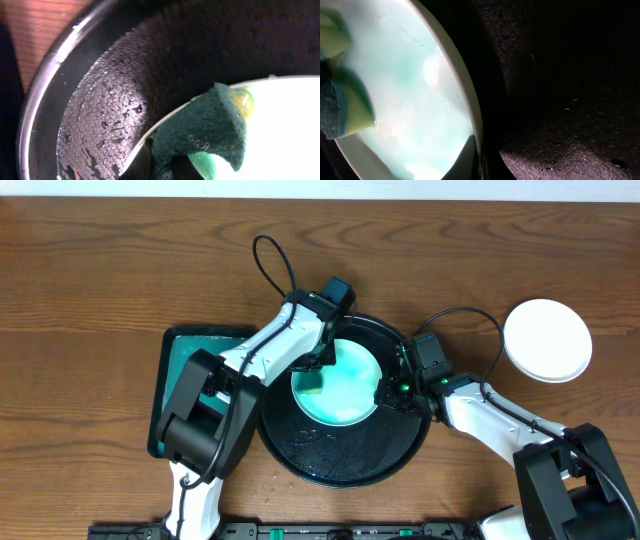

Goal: Clean dirty plates on tray and stack at the side
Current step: 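Scrub the white plate with the sponge while the right gripper holds its rim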

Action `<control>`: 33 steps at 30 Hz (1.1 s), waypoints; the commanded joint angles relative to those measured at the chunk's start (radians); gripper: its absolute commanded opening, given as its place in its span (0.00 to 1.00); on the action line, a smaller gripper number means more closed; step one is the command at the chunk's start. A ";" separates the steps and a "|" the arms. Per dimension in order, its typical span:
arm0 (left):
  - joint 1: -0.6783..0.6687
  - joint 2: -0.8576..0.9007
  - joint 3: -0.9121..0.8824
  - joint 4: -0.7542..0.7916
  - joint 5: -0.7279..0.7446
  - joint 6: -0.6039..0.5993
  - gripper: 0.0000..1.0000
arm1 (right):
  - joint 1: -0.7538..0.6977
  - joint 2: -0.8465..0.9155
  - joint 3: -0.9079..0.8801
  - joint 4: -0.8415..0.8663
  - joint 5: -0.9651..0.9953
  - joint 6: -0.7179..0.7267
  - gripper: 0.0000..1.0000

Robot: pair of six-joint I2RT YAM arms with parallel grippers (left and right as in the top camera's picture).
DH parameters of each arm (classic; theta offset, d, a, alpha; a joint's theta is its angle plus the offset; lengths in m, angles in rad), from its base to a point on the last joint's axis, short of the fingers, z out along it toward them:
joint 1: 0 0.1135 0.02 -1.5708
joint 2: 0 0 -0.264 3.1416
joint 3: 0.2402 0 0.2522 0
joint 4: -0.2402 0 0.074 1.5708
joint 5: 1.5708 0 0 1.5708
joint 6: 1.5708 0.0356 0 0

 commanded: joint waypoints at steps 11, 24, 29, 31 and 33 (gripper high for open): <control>-0.115 0.101 -0.077 0.053 0.583 0.218 0.07 | -0.005 0.033 -0.055 -0.057 0.061 -0.014 0.01; -0.115 0.101 -0.077 0.240 0.889 0.137 0.07 | -0.005 0.033 -0.055 -0.057 0.060 -0.013 0.01; -0.067 0.100 -0.072 0.246 0.842 0.114 0.07 | -0.005 0.033 -0.055 -0.058 0.060 -0.013 0.01; -0.038 0.094 -0.070 0.221 0.742 0.093 0.07 | -0.005 0.033 -0.055 -0.058 0.060 -0.013 0.01; -0.003 0.077 -0.059 0.171 0.619 0.091 0.07 | -0.005 0.033 -0.055 -0.058 0.060 -0.013 0.01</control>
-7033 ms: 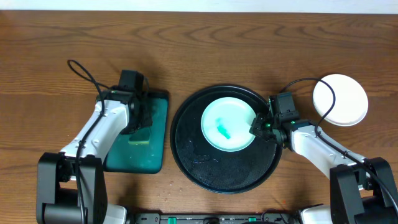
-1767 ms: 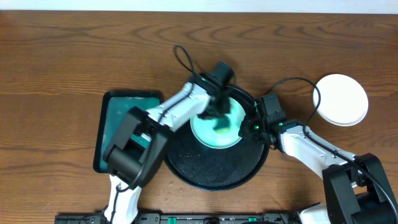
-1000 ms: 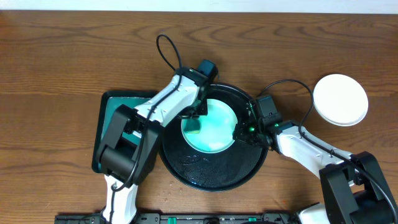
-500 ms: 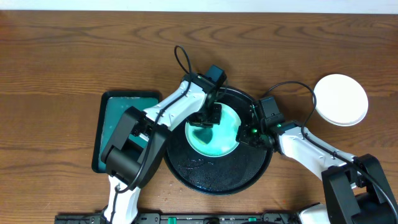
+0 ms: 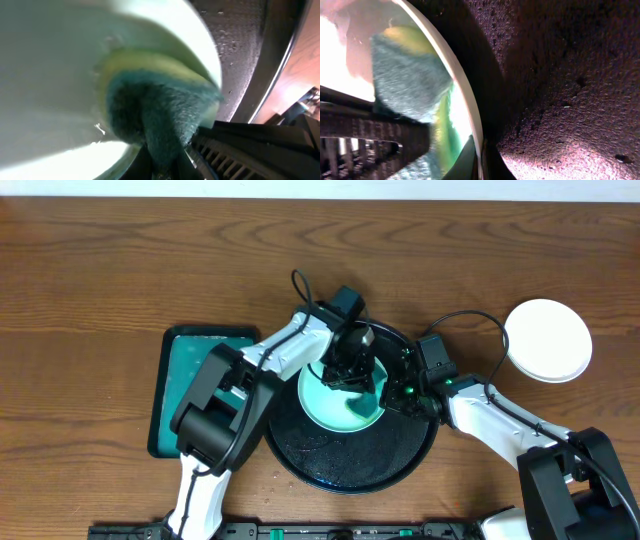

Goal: Clean dirty plates on tray and stack at the side
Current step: 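Scrub the white plate with the sponge while the right gripper holds its rim, then return the sponge to the water tray and release it with the left gripper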

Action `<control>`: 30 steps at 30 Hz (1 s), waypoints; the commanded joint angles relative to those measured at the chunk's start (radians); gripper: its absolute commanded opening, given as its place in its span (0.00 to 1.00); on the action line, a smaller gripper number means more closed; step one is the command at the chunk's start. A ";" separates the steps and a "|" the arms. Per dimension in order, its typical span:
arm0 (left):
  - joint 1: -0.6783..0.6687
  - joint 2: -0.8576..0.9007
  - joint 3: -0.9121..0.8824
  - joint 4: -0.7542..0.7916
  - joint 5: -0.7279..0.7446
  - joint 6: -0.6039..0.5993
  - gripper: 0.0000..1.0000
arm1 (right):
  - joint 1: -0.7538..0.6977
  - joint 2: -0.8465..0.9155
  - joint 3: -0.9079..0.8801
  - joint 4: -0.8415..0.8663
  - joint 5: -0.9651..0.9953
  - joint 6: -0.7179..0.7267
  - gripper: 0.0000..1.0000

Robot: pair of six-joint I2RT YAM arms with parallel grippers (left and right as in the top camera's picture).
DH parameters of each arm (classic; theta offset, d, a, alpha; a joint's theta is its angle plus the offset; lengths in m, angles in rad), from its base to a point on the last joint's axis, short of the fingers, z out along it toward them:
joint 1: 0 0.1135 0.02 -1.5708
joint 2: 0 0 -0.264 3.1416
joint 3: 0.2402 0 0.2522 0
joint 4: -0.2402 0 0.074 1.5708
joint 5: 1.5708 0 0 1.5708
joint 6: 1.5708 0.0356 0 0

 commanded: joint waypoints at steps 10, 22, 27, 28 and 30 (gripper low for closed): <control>0.099 -0.273 0.022 -0.246 -0.502 0.000 0.07 | 0.008 0.047 -0.047 -0.008 0.050 -0.014 0.01; 0.353 -0.447 0.000 -0.464 -0.734 -0.004 0.07 | 0.008 0.047 -0.047 -0.013 0.049 -0.014 0.01; 0.509 -0.435 -0.085 -0.424 -0.734 0.004 0.07 | 0.008 0.047 -0.047 -0.013 0.049 -0.014 0.01; 0.530 -0.430 -0.108 -0.406 -0.734 0.008 0.07 | 0.008 0.047 -0.047 -0.013 0.049 -0.014 0.01; 0.565 -0.417 -0.163 -0.363 -0.732 0.012 0.07 | 0.008 0.047 -0.047 -0.013 0.049 -0.014 0.01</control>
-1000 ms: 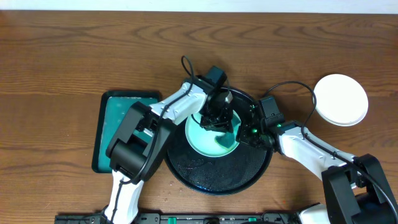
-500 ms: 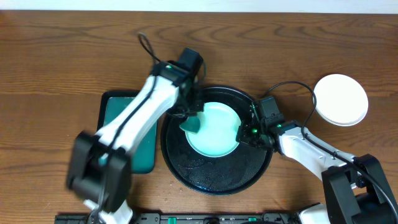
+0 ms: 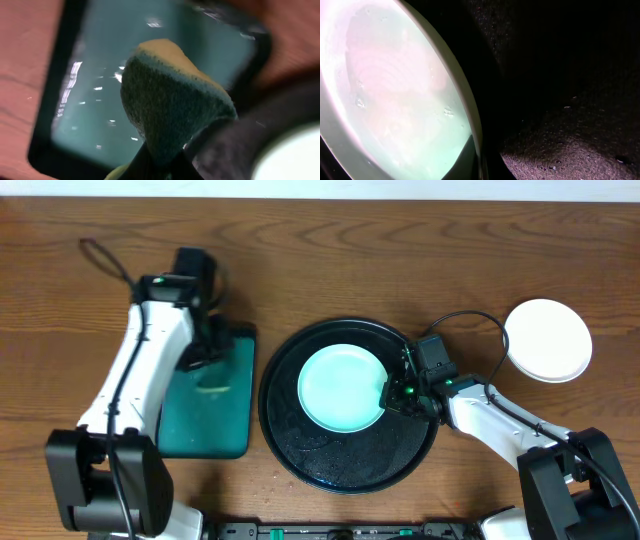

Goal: Clean dirty plates on tray and stack at the side
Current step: 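Return the sponge to the water tray and release it with the left gripper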

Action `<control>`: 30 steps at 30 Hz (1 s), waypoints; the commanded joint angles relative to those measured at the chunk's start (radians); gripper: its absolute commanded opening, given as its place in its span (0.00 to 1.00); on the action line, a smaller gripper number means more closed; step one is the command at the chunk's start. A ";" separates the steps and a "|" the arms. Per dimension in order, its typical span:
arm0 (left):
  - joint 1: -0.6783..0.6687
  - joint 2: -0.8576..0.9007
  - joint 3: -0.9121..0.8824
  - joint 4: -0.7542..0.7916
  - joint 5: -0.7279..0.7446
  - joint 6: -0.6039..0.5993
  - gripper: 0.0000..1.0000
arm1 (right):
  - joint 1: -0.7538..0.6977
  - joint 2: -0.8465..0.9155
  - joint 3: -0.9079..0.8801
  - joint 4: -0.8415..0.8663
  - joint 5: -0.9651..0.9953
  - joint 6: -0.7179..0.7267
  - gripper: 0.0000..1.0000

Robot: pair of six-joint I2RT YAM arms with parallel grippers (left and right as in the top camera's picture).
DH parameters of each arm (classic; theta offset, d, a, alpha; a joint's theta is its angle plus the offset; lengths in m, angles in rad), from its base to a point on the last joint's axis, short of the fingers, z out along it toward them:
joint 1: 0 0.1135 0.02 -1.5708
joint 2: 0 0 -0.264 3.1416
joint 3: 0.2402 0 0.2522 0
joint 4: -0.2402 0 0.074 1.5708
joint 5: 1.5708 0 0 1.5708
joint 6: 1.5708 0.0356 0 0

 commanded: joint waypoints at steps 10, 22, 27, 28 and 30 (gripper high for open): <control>0.047 0.044 -0.247 0.211 0.008 0.028 0.08 | 0.008 0.048 -0.045 -0.015 0.050 -0.014 0.01; 0.029 0.005 -0.241 0.211 0.116 0.044 0.62 | 0.008 0.048 -0.045 -0.014 0.049 -0.013 0.01; -0.031 -0.149 -0.241 0.211 0.116 0.052 0.63 | 0.008 0.048 -0.044 0.007 0.031 -0.014 0.01; -0.047 -0.187 -0.241 0.210 0.116 0.052 0.64 | 0.008 0.046 -0.044 0.015 0.017 -0.024 0.01; -0.084 -0.267 -0.241 0.207 0.116 0.052 0.69 | 0.008 0.040 -0.043 0.032 -0.023 -0.051 0.01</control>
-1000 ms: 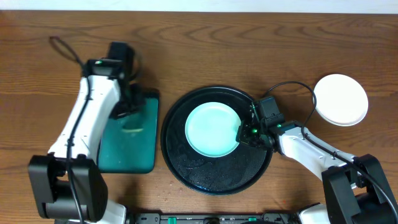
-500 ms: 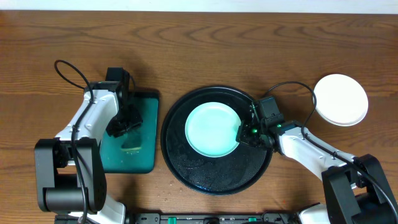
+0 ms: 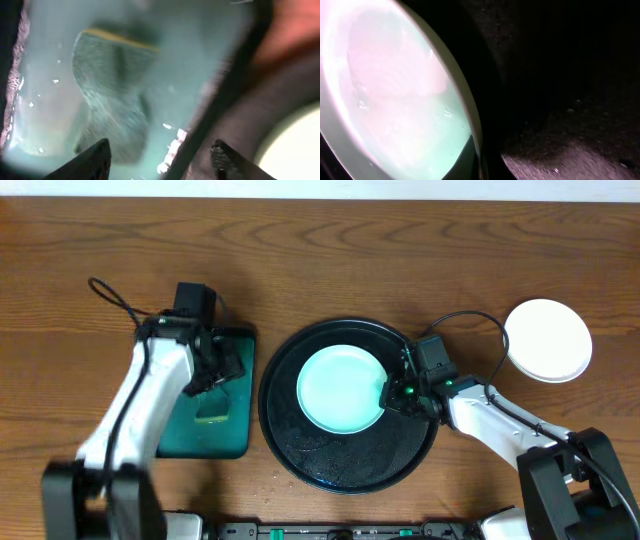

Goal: Clean dirty plates on tray and stack at the side
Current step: 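Return the sponge to the water tray and release it with the left gripper, then lift the plate with the right gripper and tilt it over the black tray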

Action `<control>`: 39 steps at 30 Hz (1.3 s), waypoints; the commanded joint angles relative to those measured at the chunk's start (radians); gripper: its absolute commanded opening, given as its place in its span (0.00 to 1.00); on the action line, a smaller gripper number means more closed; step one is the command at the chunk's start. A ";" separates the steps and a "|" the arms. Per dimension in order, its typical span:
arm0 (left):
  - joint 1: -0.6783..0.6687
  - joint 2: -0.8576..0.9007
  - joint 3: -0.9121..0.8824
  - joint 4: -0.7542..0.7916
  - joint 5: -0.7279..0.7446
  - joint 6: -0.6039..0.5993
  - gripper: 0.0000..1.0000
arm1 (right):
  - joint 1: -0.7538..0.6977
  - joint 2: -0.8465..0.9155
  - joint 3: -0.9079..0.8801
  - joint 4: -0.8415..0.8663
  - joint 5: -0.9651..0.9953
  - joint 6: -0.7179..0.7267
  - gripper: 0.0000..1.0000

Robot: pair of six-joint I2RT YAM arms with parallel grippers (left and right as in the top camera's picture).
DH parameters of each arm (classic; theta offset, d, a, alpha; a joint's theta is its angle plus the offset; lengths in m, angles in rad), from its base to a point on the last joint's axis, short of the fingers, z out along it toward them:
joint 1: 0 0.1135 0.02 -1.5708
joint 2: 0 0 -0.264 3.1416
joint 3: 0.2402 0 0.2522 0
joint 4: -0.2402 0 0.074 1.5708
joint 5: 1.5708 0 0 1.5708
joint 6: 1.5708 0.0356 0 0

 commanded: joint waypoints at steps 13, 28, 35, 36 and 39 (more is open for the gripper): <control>-0.205 -0.325 0.008 -0.040 0.011 0.013 0.81 | -0.002 -0.148 0.024 -0.018 0.016 -0.138 0.01; -0.208 -0.317 0.008 -0.043 0.010 0.014 0.82 | -0.006 -0.278 0.222 -0.512 0.309 -0.165 0.01; -0.208 -0.317 0.008 -0.044 0.010 0.014 0.82 | -0.024 -0.278 0.342 -0.860 0.258 -0.130 0.01; -0.208 -0.317 0.008 -0.044 0.010 0.014 0.82 | -0.024 -0.278 0.343 -0.883 0.231 -0.146 0.01; -0.208 -0.317 0.008 -0.048 0.010 0.014 0.82 | -0.024 -0.264 0.343 -0.925 0.121 -0.238 0.01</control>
